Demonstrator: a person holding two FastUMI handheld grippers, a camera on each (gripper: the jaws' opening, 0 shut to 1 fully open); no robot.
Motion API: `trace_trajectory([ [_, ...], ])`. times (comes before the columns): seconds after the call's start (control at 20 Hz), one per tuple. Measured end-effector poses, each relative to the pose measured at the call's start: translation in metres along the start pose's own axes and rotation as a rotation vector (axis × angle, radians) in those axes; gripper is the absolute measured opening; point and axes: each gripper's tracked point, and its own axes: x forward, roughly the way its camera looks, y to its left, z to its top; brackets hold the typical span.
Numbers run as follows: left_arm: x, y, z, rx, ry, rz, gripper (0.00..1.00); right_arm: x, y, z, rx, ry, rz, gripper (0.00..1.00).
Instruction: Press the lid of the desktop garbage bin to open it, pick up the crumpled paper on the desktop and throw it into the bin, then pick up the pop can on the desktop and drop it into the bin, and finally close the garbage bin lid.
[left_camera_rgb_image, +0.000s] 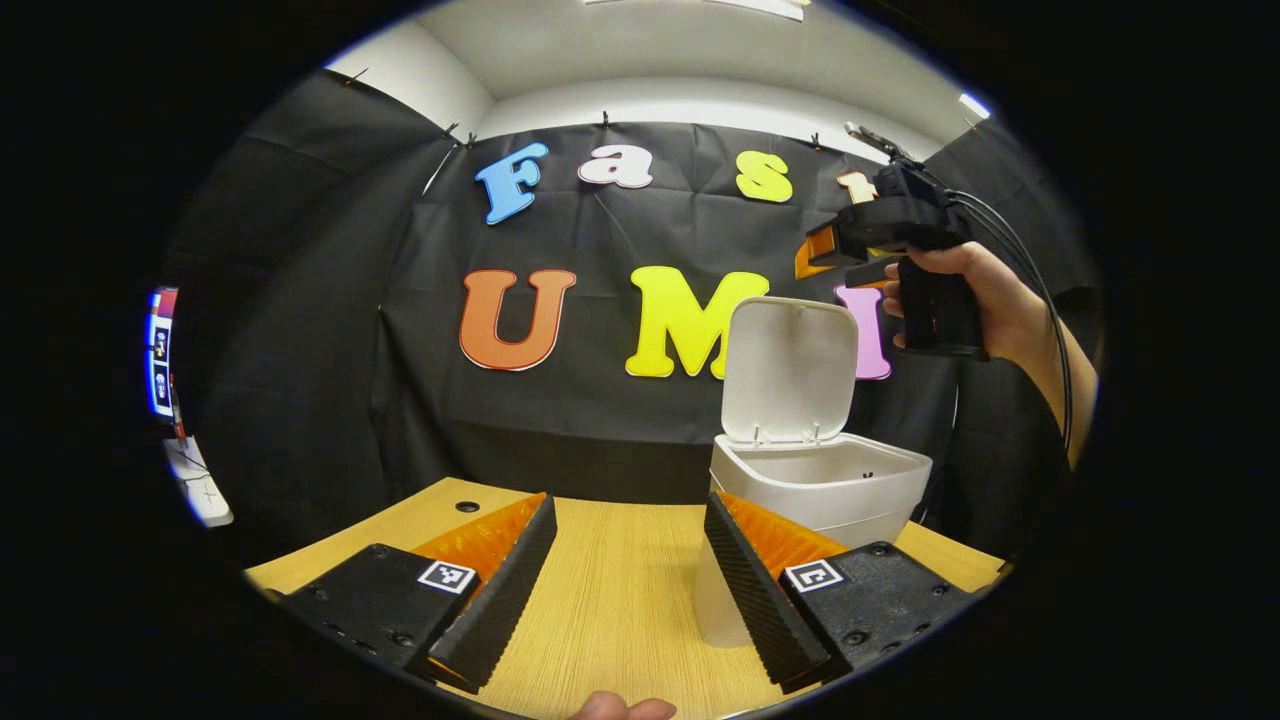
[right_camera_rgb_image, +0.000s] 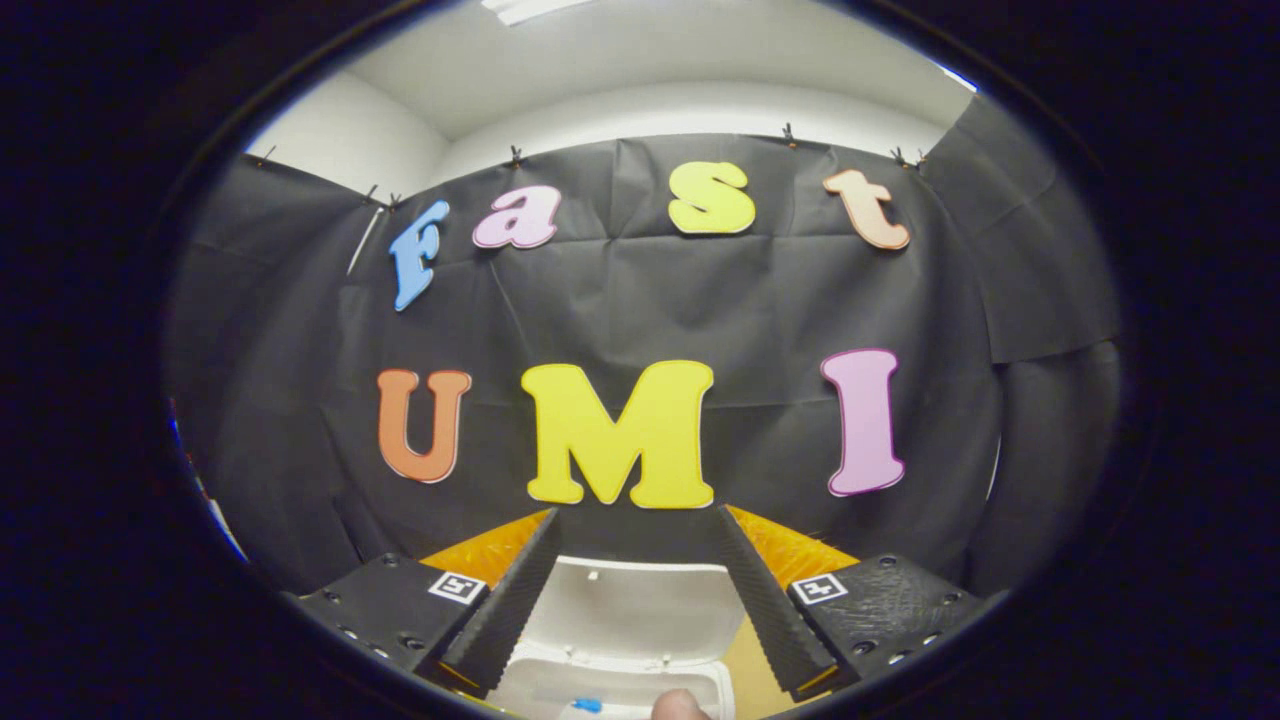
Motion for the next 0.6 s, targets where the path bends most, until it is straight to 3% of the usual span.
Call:
trace_trajectory([
  [0.25,0.002,0.009,0.004,0.003,-0.007,0.018,0.96,0.023,-0.002,-0.016,0.001,0.046,-0.016,0.95],
  [0.6,0.003,0.006,0.001,-0.012,0.008,0.009,0.96,0.024,0.007,-0.028,-0.011,0.08,0.003,0.96],
])
